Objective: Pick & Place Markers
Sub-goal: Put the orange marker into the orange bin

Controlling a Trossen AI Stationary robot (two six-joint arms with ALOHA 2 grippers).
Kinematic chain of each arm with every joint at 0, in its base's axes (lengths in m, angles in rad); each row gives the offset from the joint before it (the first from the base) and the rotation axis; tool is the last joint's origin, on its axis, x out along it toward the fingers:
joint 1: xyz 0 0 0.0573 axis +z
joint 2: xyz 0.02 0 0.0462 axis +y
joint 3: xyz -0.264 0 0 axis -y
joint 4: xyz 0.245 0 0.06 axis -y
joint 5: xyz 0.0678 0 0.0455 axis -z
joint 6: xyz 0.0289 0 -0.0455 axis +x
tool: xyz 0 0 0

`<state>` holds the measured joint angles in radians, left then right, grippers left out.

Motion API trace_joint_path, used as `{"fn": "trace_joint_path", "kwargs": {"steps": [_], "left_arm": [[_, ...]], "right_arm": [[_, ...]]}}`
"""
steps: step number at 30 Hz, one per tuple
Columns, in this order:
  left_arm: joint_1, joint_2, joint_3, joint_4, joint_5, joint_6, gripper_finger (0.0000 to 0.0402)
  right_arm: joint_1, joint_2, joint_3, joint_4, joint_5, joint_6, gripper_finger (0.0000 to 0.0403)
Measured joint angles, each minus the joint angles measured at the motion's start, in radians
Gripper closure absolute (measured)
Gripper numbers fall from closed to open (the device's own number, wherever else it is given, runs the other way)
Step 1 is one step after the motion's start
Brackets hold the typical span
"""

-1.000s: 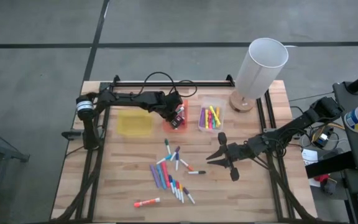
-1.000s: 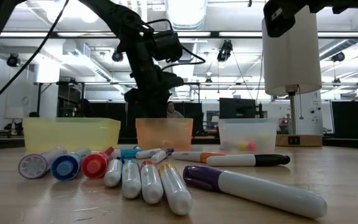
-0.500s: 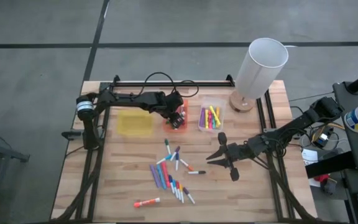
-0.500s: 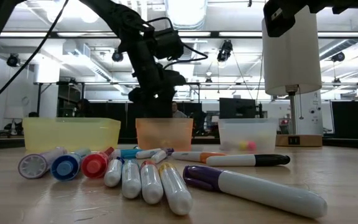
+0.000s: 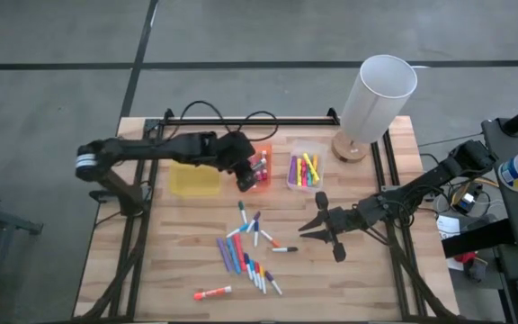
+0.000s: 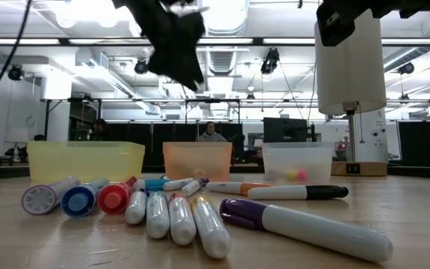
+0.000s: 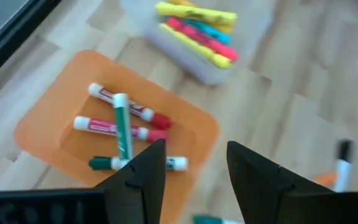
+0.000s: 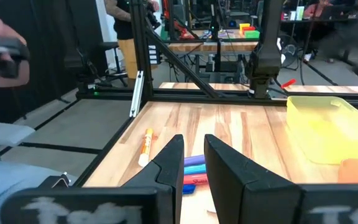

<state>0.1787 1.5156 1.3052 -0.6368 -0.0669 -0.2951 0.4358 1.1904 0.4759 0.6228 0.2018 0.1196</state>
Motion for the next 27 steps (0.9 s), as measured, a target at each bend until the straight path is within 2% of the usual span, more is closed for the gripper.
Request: {"fn": "trace_joint_path", "kwargs": {"steps": [6,12,27], "left_arm": [[-0.096,-0.098,-0.002,-0.068,0.000,-0.025,0.0239],[-0.185,-0.142,-0.043,-0.075,0.000,-0.052,0.0239],[-0.388,-0.148,-0.164,-0.123,0.019,-0.238,0.0239]], "right_arm": [[0.000,0.000,0.000,-0.006,0.000,0.002,0.0344],[0.000,0.001,0.000,-0.006,0.000,0.054,0.0344],[0.000,0.002,0.000,-0.013,0.000,0.056,0.0344]]}}
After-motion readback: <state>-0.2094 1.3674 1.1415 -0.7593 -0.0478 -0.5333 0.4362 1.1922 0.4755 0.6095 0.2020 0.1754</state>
